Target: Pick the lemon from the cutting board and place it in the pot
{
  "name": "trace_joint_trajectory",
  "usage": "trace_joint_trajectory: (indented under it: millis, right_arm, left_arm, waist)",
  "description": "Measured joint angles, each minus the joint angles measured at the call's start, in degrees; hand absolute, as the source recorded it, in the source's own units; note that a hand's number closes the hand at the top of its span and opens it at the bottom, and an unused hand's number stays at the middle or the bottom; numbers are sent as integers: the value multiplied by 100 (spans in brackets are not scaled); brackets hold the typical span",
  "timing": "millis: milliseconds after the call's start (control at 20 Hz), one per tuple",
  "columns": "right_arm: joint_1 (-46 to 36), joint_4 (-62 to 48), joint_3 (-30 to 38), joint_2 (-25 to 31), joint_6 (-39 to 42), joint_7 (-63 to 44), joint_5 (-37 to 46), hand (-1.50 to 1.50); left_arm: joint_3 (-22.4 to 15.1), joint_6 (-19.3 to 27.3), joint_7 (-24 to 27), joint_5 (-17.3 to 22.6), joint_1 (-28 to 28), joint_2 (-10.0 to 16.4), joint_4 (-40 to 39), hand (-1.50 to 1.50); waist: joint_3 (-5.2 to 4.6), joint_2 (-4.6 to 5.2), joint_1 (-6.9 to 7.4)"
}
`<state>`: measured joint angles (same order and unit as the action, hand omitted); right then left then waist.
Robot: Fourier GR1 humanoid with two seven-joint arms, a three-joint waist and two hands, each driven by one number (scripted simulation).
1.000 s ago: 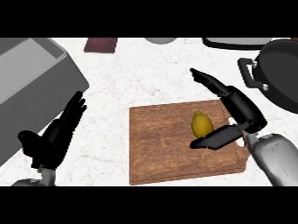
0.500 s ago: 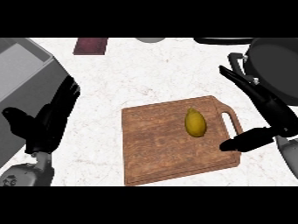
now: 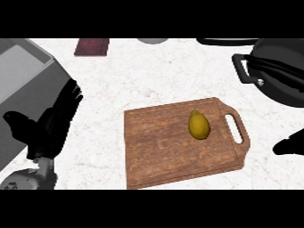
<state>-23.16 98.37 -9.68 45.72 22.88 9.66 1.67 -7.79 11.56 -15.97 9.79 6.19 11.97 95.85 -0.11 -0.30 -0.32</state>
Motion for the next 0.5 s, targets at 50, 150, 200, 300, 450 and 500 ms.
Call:
trace_joint_trajectory:
  millis: [50, 150, 200, 300, 450, 500]
  right_arm:
    - [-119, 83, -20, 70, 156, -274, -45, -150]
    - [-279, 217, -65, 218, 452, -731, -89, -150]
    - [-339, 305, -152, 194, 532, -1008, -80, -150]
    - [-547, 418, -279, 147, 744, -1581, -160, -150]
    - [-788, 445, -439, -35, 986, -2284, -190, -150]
    - [-805, 452, -493, -140, 1016, -2455, -138, -150]
  left_arm:
    - [24, -30, 23, 10, 0, 8, -32, 0]
    - [39, -36, -17, -4, 13, 22, 36, 0]
    - [50, -21, -88, -3, 58, 15, 55, 0]
    - [41, 5, -73, -37, 153, -63, -61, 0]
    - [116, -46, -88, -38, 253, -59, -147, 0]
    - [110, -69, -57, -44, 197, -77, -125, 0]
  waist:
    - [-1, 3, 9]
    - [-1, 5, 23]
    - [-1, 6, 29]
    - [0, 14, 34]
    - [1, 20, 48]
    - [2, 21, 53]
